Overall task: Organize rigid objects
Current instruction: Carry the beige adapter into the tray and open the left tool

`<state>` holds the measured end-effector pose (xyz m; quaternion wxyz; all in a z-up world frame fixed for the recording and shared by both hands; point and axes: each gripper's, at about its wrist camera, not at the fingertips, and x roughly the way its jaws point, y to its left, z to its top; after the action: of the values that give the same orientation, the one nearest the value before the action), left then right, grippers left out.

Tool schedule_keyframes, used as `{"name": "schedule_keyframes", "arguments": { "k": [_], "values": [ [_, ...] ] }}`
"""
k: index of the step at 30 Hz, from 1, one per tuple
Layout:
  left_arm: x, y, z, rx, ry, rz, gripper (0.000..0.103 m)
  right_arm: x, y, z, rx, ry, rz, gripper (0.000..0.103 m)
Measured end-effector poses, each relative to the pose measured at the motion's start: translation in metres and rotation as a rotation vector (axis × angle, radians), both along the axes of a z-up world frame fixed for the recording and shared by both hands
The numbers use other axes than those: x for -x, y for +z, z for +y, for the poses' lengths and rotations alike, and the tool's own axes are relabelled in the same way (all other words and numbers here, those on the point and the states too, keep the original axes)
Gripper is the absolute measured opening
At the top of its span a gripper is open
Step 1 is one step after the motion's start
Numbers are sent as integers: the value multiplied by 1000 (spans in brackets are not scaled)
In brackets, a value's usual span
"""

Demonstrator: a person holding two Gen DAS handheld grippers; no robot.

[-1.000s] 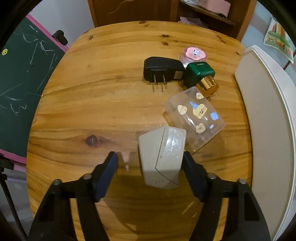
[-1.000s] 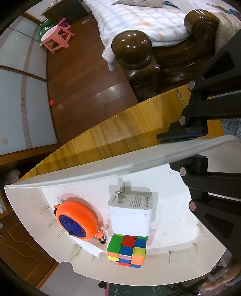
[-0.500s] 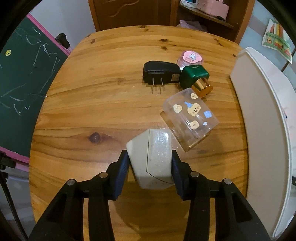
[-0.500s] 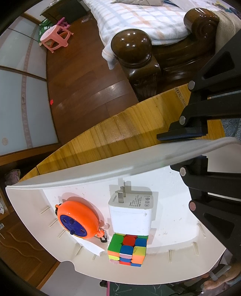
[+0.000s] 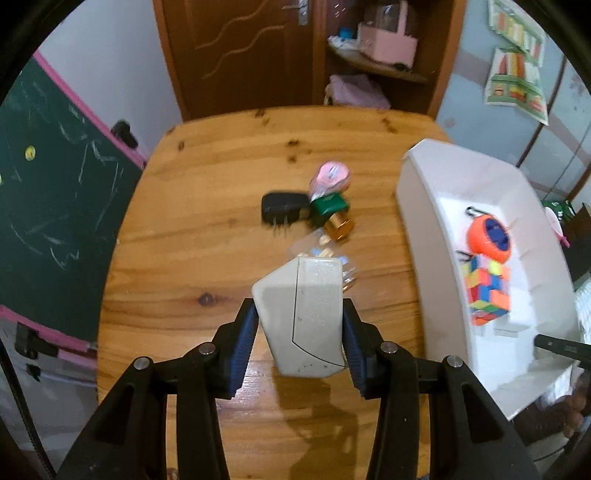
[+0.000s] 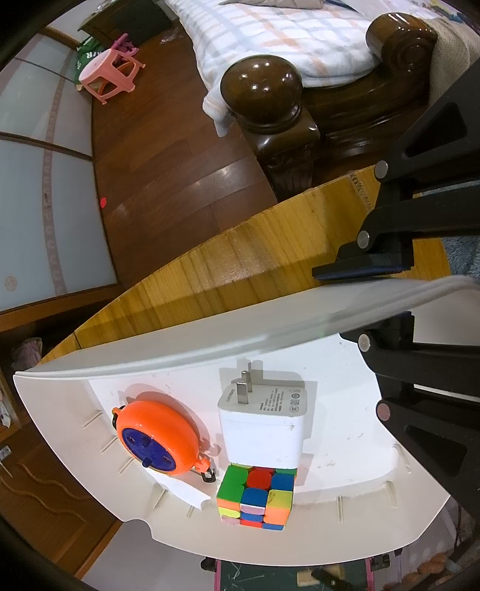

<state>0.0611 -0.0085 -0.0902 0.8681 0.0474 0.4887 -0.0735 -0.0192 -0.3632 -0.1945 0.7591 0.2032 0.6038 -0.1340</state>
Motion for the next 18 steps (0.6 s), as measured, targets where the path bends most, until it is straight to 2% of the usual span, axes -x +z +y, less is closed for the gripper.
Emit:
{"name": "schedule_keyframes", "arguments": {
  "k": [11,18],
  "values": [
    [14,59,-42,5,-119,-96,48,-1,1,2,2,22,-3,14],
    [12,98,-77,46,-202,-142,47,-1,1,-1,-19,33,-13,14]
  ]
}}
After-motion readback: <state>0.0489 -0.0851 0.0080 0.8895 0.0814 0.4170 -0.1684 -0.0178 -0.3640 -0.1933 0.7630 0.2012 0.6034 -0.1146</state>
